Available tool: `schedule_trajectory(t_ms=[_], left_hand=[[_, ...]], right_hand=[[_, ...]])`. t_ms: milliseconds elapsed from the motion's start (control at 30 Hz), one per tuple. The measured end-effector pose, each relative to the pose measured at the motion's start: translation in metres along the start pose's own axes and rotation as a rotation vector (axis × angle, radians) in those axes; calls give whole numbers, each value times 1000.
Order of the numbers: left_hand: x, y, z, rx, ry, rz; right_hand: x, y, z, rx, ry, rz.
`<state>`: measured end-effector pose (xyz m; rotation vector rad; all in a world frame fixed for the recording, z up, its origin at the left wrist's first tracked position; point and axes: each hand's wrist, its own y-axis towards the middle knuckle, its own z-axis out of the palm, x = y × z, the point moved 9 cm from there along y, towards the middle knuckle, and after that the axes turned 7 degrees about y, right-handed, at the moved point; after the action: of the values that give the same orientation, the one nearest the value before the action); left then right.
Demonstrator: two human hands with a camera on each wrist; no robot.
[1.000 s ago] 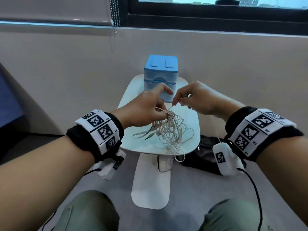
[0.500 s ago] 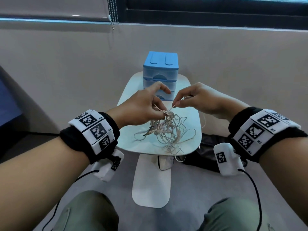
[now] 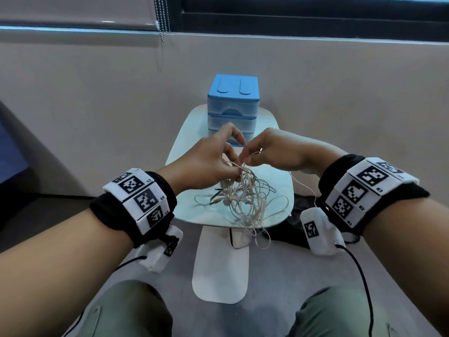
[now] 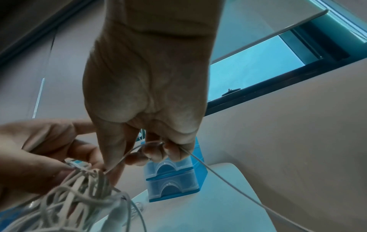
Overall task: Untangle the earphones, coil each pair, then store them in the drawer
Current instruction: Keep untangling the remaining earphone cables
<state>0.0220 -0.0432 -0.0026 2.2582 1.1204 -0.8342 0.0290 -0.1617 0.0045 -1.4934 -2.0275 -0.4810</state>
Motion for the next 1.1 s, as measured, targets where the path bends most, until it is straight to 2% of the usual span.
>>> schedule_trajectory(t_ms=[233, 433, 533, 700, 800, 900, 1100], left_hand=[[11, -1, 4, -28, -5, -48], [13, 1, 5, -60, 17, -52], [17, 1, 6, -58, 22, -71], [25, 1, 10, -47, 17, -117], [30, 1, 12, -45, -26, -144], [34, 3, 15, -42, -75, -174], [40, 5, 16, -44, -128, -219]], right_hand=[[-12, 0, -9, -151, 225, -35], [-13, 4, 8, -40, 300, -32], [-16, 7, 6, -79, 262, -8], [-11, -10, -15, -305, 245, -40], [1, -21, -1, -196, 223, -105], [2, -23, 24, -81, 94, -101], [-12, -21, 31, -190, -55, 3]])
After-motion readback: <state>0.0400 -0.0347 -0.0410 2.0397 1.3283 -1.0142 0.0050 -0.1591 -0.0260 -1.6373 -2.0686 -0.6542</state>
